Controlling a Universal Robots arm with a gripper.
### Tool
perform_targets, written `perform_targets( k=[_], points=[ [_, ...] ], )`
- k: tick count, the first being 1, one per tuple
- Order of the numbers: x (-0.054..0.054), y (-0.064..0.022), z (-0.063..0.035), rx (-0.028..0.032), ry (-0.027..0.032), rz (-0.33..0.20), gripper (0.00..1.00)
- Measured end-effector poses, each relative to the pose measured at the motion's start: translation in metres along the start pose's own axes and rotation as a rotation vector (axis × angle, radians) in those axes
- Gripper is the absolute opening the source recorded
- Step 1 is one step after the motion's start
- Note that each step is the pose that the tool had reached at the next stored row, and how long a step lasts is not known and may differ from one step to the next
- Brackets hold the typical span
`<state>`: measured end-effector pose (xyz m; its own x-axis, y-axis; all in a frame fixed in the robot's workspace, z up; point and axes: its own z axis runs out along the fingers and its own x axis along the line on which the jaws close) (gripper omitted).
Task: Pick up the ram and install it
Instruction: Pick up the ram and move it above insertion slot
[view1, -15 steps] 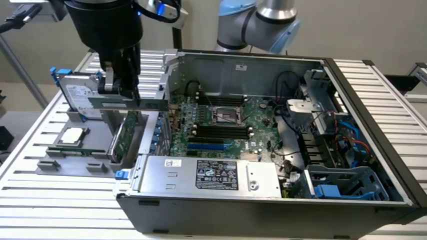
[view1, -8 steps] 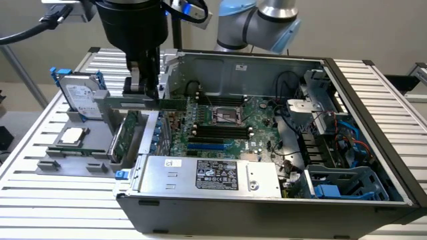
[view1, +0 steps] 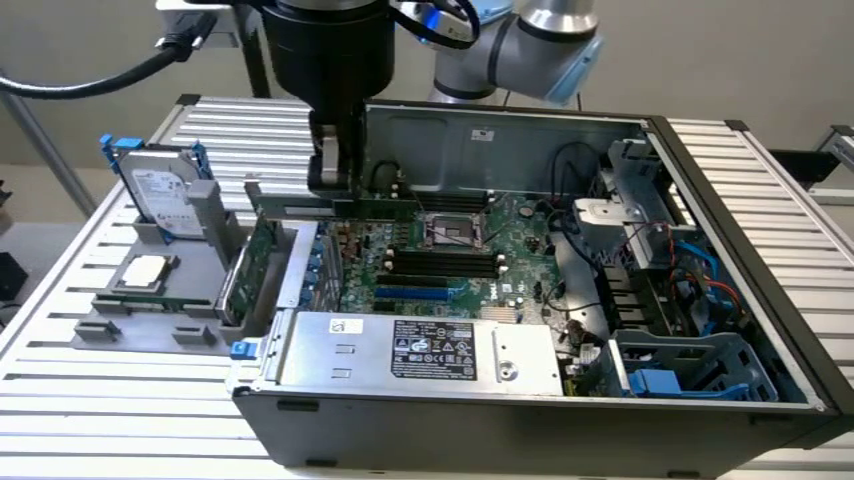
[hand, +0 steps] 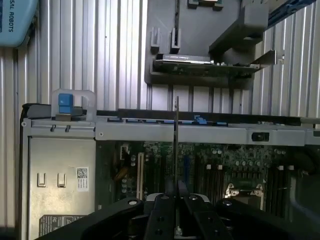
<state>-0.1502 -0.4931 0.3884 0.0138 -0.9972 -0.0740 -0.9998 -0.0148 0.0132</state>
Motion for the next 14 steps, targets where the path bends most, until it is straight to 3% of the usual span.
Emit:
perform_targets(
  k=[7,14],
  points=[
    [-0.001,-0.0318,0.0001,0.0001,0.0000,0.000,0.00],
    [-0.016,-0.0628,0.0113,0.0000,0.0011,0.000,0.00]
  ],
)
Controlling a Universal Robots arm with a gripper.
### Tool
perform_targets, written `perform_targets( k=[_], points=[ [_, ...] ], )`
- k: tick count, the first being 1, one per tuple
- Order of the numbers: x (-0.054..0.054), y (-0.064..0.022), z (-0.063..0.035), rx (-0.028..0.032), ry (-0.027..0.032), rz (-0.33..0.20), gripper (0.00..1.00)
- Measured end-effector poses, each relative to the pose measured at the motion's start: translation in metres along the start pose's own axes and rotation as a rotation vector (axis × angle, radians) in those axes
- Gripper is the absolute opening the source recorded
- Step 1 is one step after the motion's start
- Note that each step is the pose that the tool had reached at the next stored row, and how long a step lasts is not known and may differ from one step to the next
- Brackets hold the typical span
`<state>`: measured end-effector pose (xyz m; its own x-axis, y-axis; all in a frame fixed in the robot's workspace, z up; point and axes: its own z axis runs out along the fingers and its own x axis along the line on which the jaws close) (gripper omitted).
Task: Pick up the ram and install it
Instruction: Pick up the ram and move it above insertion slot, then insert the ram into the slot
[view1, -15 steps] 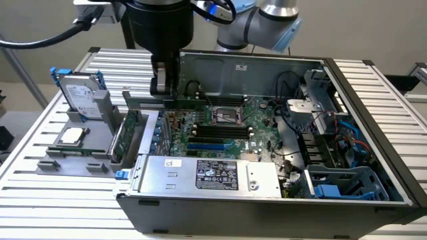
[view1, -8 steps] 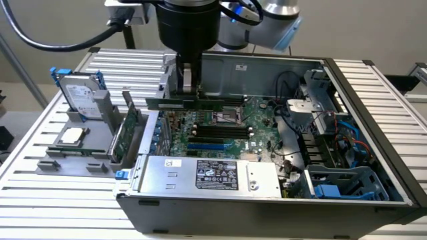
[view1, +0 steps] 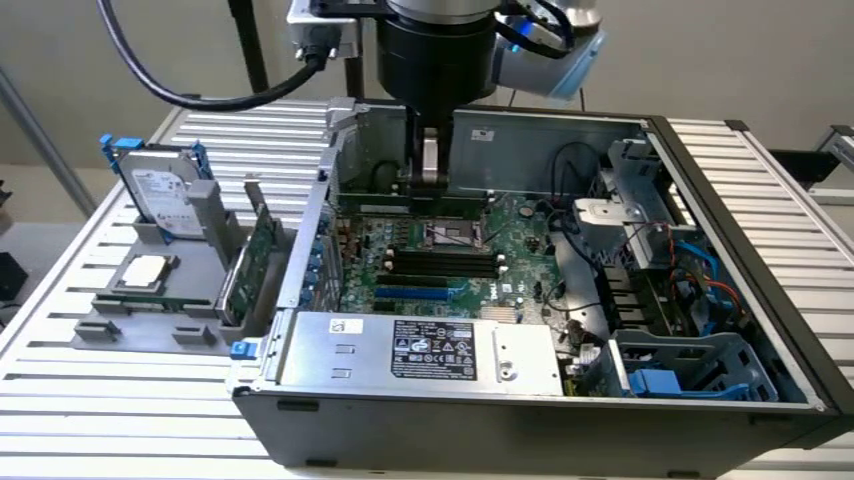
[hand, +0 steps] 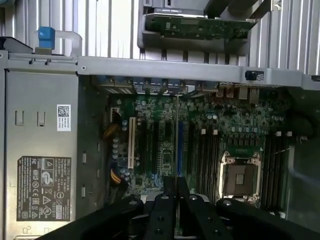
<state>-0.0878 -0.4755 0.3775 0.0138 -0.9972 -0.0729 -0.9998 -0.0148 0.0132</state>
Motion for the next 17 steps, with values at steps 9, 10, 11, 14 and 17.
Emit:
perform_targets(
  k=[9,10,11,14,17],
  points=[
    [-0.031,-0.0236,0.0183,0.0000,0.0002,0.000,0.00],
    [-0.035,-0.0250,0.0204,0.0001,0.0002,0.000,0.00],
    [-0.038,-0.0263,0.0224,0.0001,0.0002,0.000,0.00],
    [-0.049,-0.0288,0.0287,0.0000,0.0001,0.000,0.00],
    [-0.060,-0.0304,0.0349,0.0001,0.0001,0.000,0.00]
  ],
)
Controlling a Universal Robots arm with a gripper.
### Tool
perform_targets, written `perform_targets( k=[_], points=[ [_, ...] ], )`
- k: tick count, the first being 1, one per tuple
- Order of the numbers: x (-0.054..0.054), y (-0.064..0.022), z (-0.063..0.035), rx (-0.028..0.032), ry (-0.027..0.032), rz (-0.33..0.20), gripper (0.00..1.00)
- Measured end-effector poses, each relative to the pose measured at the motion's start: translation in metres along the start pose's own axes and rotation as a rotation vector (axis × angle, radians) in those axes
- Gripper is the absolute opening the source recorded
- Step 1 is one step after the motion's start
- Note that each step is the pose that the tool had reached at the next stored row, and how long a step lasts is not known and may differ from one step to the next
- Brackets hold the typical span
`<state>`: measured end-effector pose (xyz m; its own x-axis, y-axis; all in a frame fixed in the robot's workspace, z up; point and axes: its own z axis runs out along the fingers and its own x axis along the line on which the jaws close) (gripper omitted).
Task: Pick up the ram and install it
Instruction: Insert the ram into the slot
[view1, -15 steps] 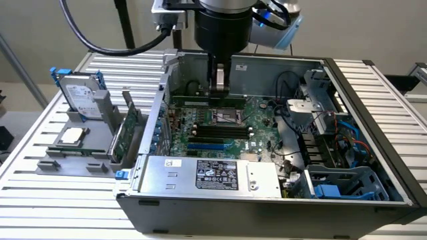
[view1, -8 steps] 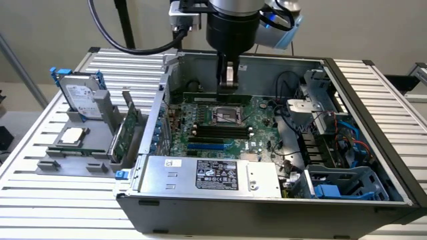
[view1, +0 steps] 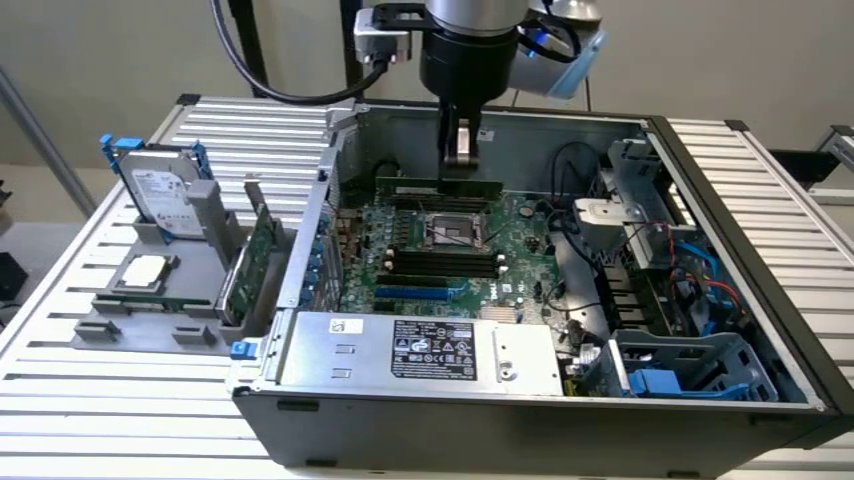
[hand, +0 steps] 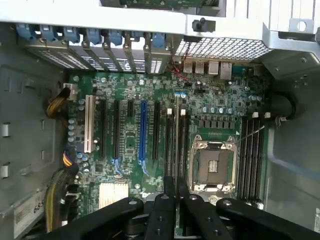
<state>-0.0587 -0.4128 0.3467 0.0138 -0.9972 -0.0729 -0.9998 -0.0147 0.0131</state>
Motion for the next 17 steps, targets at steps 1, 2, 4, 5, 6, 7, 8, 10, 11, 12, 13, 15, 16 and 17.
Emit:
perform_targets(
  k=[1,2,4,5,6,7,8,10,11,12,13,15,16,17],
  points=[
    [-0.004,-0.0005,0.0020,0.0000,0.0001,0.000,0.00],
    [-0.008,-0.0010,0.0042,0.0000,0.0001,0.000,0.00],
    [-0.015,-0.0020,0.0084,0.0000,0.0001,0.000,0.00],
    [-0.018,-0.0027,0.0103,0.0000,0.0001,0.000,0.00],
    [-0.021,-0.0033,0.0120,-0.0001,0.0003,0.000,0.00],
    [-0.024,-0.0040,0.0134,-0.0001,0.0020,0.000,0.00],
    [-0.026,-0.0047,0.0146,-0.0001,0.0054,0.000,0.00],
    [-0.029,-0.0074,0.0163,-0.0002,0.0142,0.001,0.00],
    [-0.029,-0.0092,0.0169,-0.0002,0.0192,0.003,0.00],
    [-0.029,-0.0108,0.0177,-0.0001,0.0226,0.004,0.00],
    [-0.029,-0.0112,0.0184,0.0000,0.0238,0.005,0.00],
    [-0.029,-0.0114,0.0183,-0.0017,0.0243,0.005,0.00],
    [-0.029,-0.0116,0.0183,-0.0032,0.0242,0.005,0.00],
    [-0.029,-0.0117,0.0183,-0.0047,0.0241,0.005,0.00]
  ],
)
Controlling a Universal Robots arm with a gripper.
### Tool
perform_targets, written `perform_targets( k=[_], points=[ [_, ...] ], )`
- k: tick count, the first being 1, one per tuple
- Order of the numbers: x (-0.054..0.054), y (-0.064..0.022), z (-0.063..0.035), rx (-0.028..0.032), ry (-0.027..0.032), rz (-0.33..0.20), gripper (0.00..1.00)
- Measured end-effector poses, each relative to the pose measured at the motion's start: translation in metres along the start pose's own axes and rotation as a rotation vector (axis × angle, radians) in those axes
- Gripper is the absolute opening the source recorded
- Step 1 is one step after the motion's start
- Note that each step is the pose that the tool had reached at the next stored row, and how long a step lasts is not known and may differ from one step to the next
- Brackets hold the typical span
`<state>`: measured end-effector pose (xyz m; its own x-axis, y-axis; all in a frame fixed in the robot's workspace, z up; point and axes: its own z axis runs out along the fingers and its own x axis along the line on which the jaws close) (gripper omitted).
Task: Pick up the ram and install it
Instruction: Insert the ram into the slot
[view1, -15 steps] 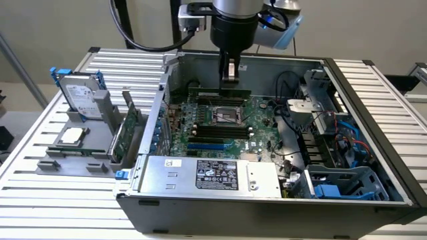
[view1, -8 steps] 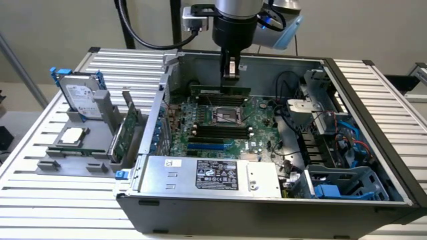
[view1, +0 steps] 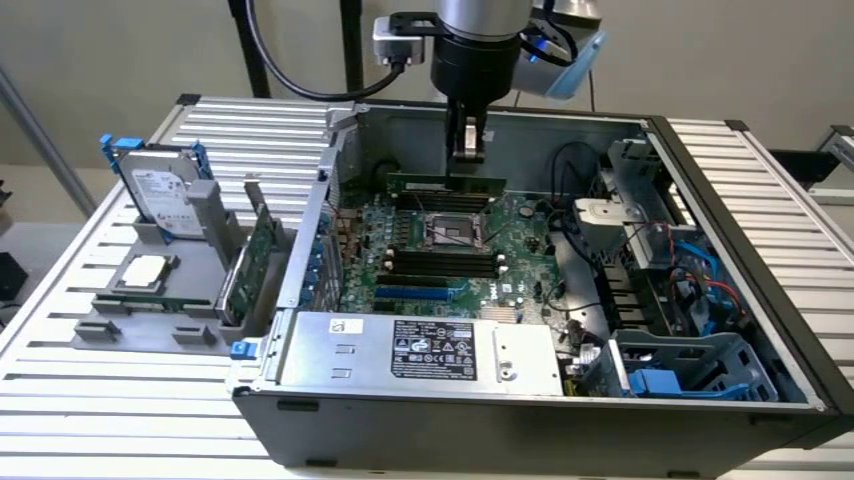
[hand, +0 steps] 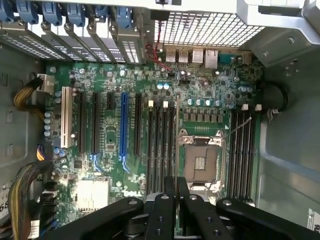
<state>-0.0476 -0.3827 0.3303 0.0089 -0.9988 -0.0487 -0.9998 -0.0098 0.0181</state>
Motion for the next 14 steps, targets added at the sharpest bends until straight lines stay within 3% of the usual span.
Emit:
perform_targets(
  k=[14],
  points=[
    [0.0000,-0.0018,0.0000,-0.0209,-0.0002,0.001,0.00]
  ],
)
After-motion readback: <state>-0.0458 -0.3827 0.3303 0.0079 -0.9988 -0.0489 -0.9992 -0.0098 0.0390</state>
